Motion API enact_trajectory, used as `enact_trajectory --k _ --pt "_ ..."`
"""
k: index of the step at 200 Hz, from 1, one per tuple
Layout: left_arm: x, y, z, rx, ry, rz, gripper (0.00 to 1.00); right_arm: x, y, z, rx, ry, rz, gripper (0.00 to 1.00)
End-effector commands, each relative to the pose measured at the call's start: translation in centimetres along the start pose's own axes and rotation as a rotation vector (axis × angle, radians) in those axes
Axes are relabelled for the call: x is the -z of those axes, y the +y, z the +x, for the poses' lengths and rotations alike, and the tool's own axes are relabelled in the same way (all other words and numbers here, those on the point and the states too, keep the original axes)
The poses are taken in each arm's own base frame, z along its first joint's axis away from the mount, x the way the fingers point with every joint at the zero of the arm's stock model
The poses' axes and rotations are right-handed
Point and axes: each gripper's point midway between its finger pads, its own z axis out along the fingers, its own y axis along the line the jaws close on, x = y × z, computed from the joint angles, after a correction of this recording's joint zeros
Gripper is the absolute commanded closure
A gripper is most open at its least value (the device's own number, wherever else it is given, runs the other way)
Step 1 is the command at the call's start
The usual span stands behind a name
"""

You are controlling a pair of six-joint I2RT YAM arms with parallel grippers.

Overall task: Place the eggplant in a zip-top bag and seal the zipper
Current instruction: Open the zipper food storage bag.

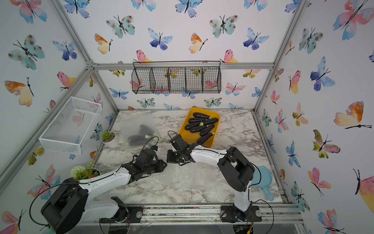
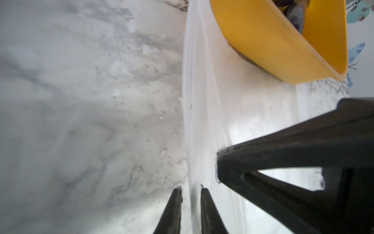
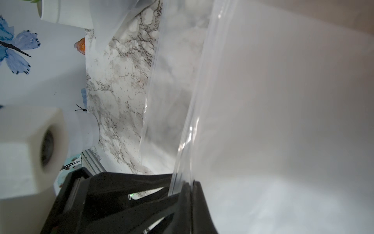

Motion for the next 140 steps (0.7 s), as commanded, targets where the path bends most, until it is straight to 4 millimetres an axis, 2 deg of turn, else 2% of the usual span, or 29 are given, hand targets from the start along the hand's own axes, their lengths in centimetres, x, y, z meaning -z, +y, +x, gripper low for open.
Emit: enact_trajectory --k 1,17,34,47,74,92,101,112,140 --pt "2.1 -1.6 -2.9 -0.024 -0.081 0.046 0.94 2.3 4.0 -2.0 0.088 -0.062 -0.096 0.96" --pt "5.7 -1.8 -7.3 -0.035 -0.228 0.011 0.98 3.2 6.5 -3.2 0.148 -0.092 -0.158 0.96" --pt "10.9 -2.5 -12.0 -0.100 -0.402 -0.087 0.98 4.6 10.1 -4.9 0.225 -0.144 -0.256 0.96" --pt "14.7 -3.5 -14.8 -0.144 -0.506 -0.136 0.99 5.8 13.1 -6.4 0.282 -0.192 -0.319 0.96" --pt "21.5 -4.3 -18.4 -0.201 -0.641 -0.265 1.00 8.6 19.5 -9.5 0.366 -0.283 -0.503 0.96" --pt "25.1 -4.9 -19.5 -0.217 -0.707 -0.311 1.00 9.3 22.1 -10.3 0.380 -0.283 -0.589 0.96" --pt "25.7 -5.0 -19.5 -0.235 -0.714 -0.335 1.00 9.1 22.2 -10.3 0.372 -0.273 -0.598 0.97" --pt "25.1 -5.2 -19.0 -0.255 -0.682 -0.342 1.00 8.3 21.3 -10.0 0.353 -0.261 -0.585 0.96" --pt "19.4 -4.8 -16.0 -0.260 -0.508 -0.291 1.00 5.2 15.2 -7.9 0.220 -0.198 -0.512 0.97"
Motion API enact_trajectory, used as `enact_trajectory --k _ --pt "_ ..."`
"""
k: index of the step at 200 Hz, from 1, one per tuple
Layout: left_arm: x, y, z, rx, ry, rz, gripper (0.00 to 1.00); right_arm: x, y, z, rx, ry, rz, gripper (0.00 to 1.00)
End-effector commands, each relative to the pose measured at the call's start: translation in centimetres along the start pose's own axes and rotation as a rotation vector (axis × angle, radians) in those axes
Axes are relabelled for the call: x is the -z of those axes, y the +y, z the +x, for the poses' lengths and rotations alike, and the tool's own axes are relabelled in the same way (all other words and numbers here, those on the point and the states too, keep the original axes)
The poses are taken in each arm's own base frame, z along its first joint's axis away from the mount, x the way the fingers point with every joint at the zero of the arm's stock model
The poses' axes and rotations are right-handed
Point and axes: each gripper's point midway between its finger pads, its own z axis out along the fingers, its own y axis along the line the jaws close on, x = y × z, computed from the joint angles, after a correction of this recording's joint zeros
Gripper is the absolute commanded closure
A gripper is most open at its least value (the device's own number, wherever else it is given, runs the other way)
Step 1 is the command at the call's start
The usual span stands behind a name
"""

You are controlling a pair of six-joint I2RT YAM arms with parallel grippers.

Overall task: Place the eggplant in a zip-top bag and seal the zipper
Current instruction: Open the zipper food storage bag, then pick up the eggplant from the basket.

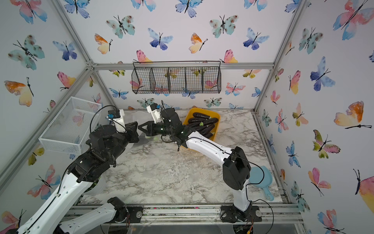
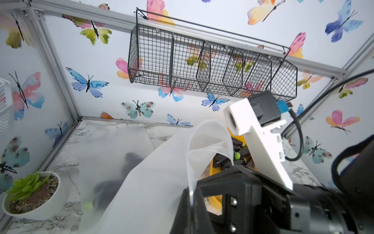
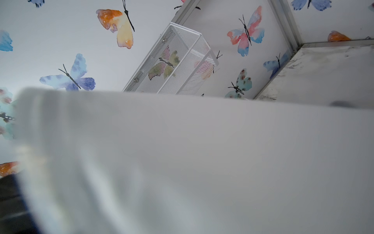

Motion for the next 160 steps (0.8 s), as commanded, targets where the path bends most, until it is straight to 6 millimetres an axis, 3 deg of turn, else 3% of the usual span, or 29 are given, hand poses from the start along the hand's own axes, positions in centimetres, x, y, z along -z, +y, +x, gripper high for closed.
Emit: enact_trajectory --k 1,37,54,68,80,101,136,160 --pt "-2.2 0.4 7.2 -0.084 0.220 -0.034 1.00 0.2 -5.9 6.0 -0.156 0.105 0.080 0.96" --pt "-4.8 -1.3 17.6 0.005 0.462 0.079 1.00 4.0 -13.8 13.6 -0.313 0.162 0.277 0.97" --pt "-5.5 -1.5 21.3 0.049 0.545 0.095 1.00 5.0 -15.5 15.8 -0.337 0.201 0.331 0.94" --pt "-6.0 -2.0 22.8 0.082 0.565 0.120 1.00 5.5 -15.7 16.6 -0.342 0.217 0.348 0.88" --pt "-6.3 -2.4 23.5 0.099 0.566 0.139 1.00 5.8 -15.4 16.4 -0.328 0.212 0.340 0.75" --pt "-6.7 -2.9 23.9 0.109 0.576 0.164 1.00 6.4 -14.6 15.0 -0.264 0.192 0.355 0.65" --pt "-7.2 -3.6 25.4 0.127 0.621 0.189 1.00 8.0 -14.0 12.7 -0.193 0.175 0.413 0.60" --pt "-7.4 -3.7 25.7 0.142 0.620 0.192 1.00 10.3 -15.3 11.3 -0.190 0.154 0.498 0.60"
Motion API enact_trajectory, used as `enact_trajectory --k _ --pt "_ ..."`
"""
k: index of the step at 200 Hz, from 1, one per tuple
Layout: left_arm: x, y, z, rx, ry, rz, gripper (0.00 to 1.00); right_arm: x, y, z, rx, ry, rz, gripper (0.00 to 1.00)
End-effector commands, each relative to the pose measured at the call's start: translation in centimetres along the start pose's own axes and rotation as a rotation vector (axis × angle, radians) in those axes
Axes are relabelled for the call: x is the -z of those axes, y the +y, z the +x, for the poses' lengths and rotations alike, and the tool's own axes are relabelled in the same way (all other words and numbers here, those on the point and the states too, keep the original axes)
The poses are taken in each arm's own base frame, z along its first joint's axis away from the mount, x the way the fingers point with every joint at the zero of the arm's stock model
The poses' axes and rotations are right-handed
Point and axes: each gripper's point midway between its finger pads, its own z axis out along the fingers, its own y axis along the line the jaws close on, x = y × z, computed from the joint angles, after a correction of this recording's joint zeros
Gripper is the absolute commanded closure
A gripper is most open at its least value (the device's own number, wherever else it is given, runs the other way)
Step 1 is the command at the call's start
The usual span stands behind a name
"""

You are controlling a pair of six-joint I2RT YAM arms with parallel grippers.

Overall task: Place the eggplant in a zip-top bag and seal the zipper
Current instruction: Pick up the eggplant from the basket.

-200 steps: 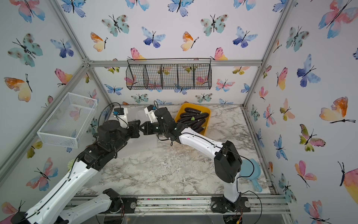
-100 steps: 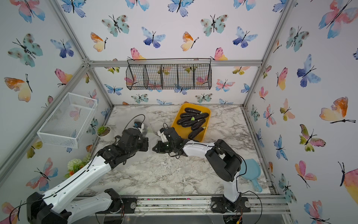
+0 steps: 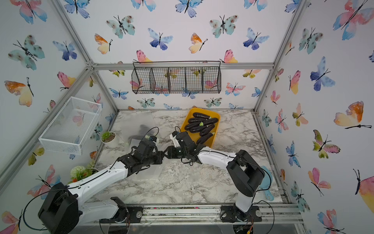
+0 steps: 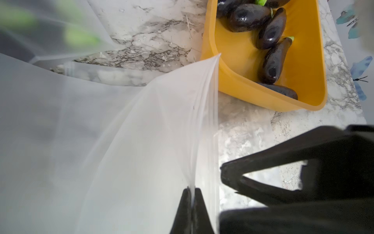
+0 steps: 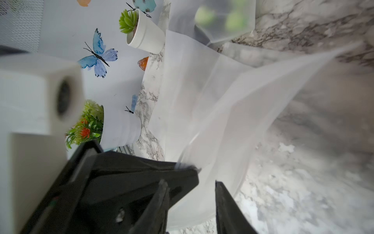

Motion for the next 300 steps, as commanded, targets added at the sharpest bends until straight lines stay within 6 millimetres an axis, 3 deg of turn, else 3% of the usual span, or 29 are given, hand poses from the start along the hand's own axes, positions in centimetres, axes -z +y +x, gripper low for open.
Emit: enact_trajectory --k 1,24,48,65,81,145,201,244,270,300 --pt "-0.2 -1.2 -0.2 0.018 -0.009 0.058 1.00 2.1 -2.4 -1.5 0.015 -0.030 0.123 0.60" --pt "-0.3 -2.0 -0.5 0.020 -0.009 0.097 1.00 4.9 -6.6 -4.3 0.039 -0.097 0.278 0.55" --pt "-0.6 -2.8 -0.4 0.014 0.006 0.121 1.00 8.8 -14.3 -6.9 0.030 -0.118 0.526 0.51" --pt "-0.7 -3.0 -0.1 0.002 0.005 0.113 1.00 11.1 -18.9 -7.8 -0.066 -0.127 0.603 0.51" --pt "-0.6 -3.0 0.1 -0.006 0.003 0.101 1.00 12.2 -21.2 -8.3 -0.191 -0.167 0.605 0.51" --pt "-0.2 -3.1 -0.5 -0.007 -0.016 0.085 1.00 8.7 -23.4 -9.8 -0.436 -0.206 0.559 0.43" --pt "0.5 -3.8 -1.7 -0.024 -0.048 0.097 1.00 10.0 -25.9 -7.2 -0.739 -0.270 0.704 0.42" --pt "0.4 -4.2 -1.4 -0.035 -0.034 0.119 1.00 7.6 -26.9 -8.3 -0.854 -0.331 0.626 0.42" --pt "1.0 -3.9 -1.3 -0.035 -0.045 0.117 1.00 7.3 -26.2 -9.5 -0.846 -0.366 0.609 0.52" --pt "0.8 -3.6 -1.5 -0.031 -0.053 0.103 1.00 8.8 -23.4 -10.5 -0.807 -0.411 0.562 0.62"
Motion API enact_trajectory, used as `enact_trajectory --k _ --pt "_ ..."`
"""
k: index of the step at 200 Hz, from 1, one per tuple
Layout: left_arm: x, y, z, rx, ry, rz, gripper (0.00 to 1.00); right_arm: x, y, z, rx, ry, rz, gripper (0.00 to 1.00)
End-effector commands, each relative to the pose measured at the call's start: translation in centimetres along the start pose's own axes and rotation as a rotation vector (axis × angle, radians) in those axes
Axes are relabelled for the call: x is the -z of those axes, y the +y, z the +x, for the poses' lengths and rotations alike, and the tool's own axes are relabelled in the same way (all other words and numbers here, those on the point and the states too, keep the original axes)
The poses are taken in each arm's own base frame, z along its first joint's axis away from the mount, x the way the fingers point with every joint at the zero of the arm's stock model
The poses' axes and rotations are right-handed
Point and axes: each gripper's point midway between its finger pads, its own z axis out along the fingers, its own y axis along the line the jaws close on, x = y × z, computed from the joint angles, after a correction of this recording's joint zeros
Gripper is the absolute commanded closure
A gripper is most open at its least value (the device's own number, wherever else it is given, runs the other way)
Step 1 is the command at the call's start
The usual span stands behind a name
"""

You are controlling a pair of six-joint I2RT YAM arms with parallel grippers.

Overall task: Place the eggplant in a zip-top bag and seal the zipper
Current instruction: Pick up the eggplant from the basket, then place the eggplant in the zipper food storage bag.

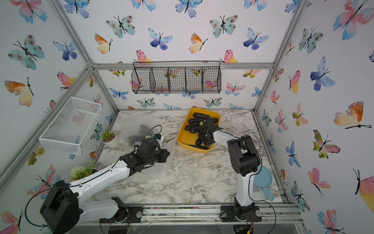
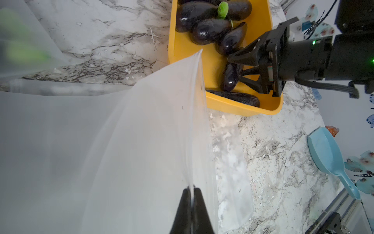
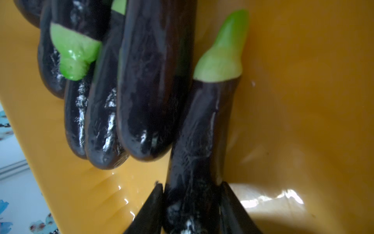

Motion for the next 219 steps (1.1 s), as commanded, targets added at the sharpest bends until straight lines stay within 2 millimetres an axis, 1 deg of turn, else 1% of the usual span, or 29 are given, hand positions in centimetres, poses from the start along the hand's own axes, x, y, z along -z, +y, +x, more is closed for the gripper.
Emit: enact_trajectory --k 1,19,31,44,52,65,70,71,72,77,79,81,83,92,112,118,130,148,170,192,206,219 --pt "0.2 0.1 -0.1 -0.015 -0.012 -0.006 1.00 2.7 2.1 -0.3 -0.010 -0.046 -0.068 0.62" --pt "-0.2 0.1 -0.1 -0.019 -0.003 -0.009 1.00 5.1 3.3 -0.1 0.026 -0.064 -0.123 0.62" --pt "-0.4 0.2 -0.1 -0.020 -0.004 -0.012 1.00 6.6 4.4 0.3 0.086 -0.064 -0.166 0.63" --pt "-0.6 0.3 -0.1 -0.017 -0.003 -0.018 1.00 8.3 5.5 1.2 0.180 -0.056 -0.208 0.64" --pt "-0.7 0.4 -0.1 -0.016 -0.002 -0.020 1.00 9.3 6.8 2.2 0.272 -0.030 -0.277 0.65" --pt "-0.8 0.4 0.0 -0.014 -0.002 -0.017 1.00 11.3 8.3 4.7 0.435 0.053 -0.398 0.68" --pt "-0.9 0.4 0.0 -0.014 -0.002 -0.018 1.00 12.3 8.9 6.1 0.511 0.102 -0.465 0.69" --pt "-0.9 0.5 0.0 -0.013 0.000 -0.018 1.00 12.7 9.0 6.6 0.538 0.120 -0.490 0.70" --pt "-0.9 0.5 0.1 -0.013 0.000 -0.017 1.00 12.7 9.0 6.6 0.538 0.120 -0.490 0.70" --pt "-0.9 0.5 0.2 -0.013 0.001 -0.019 1.00 13.8 9.1 8.5 0.609 0.184 -0.544 0.71" --pt "-1.0 0.5 0.2 -0.013 0.003 -0.017 1.00 14.1 9.1 8.8 0.621 0.193 -0.552 0.71" --pt "-1.0 0.5 0.2 -0.014 0.002 -0.018 1.00 14.6 9.0 9.8 0.659 0.222 -0.574 0.71" --pt "-1.0 0.6 0.3 -0.015 0.003 -0.020 1.00 14.8 9.0 10.1 0.671 0.233 -0.580 0.71" --pt "-1.1 0.7 0.4 -0.020 0.005 -0.023 1.00 16.2 8.2 12.8 0.766 0.311 -0.606 0.72" --pt "-1.3 0.7 0.8 -0.022 0.001 -0.007 1.00 17.8 5.3 18.0 0.881 0.494 -0.614 0.74" --pt "-1.3 0.8 1.0 -0.022 -0.001 -0.005 1.00 18.0 4.4 19.4 0.888 0.550 -0.629 0.74" --pt "-1.5 1.0 1.3 -0.024 -0.001 -0.012 1.00 18.0 2.9 21.2 0.910 0.621 -0.642 0.75" --pt "-1.5 1.4 1.3 -0.027 -0.007 -0.035 1.00 17.2 0.8 22.6 0.943 0.698 -0.598 0.75" --pt "-1.2 1.4 1.0 -0.026 -0.023 -0.039 1.00 16.4 -0.9 23.9 0.952 0.777 -0.577 0.75" --pt "-1.0 0.8 0.8 -0.049 -0.034 -0.030 1.00 15.3 -1.7 24.6 0.953 0.818 -0.553 0.76" --pt "-1.0 0.2 1.2 -0.081 -0.026 -0.022 1.00 14.7 -1.6 24.9 0.949 0.835 -0.549 0.76" --pt "-1.1 -0.1 1.8 -0.103 -0.014 -0.025 1.00 14.6 -1.1 25.2 0.934 0.840 -0.567 0.76"
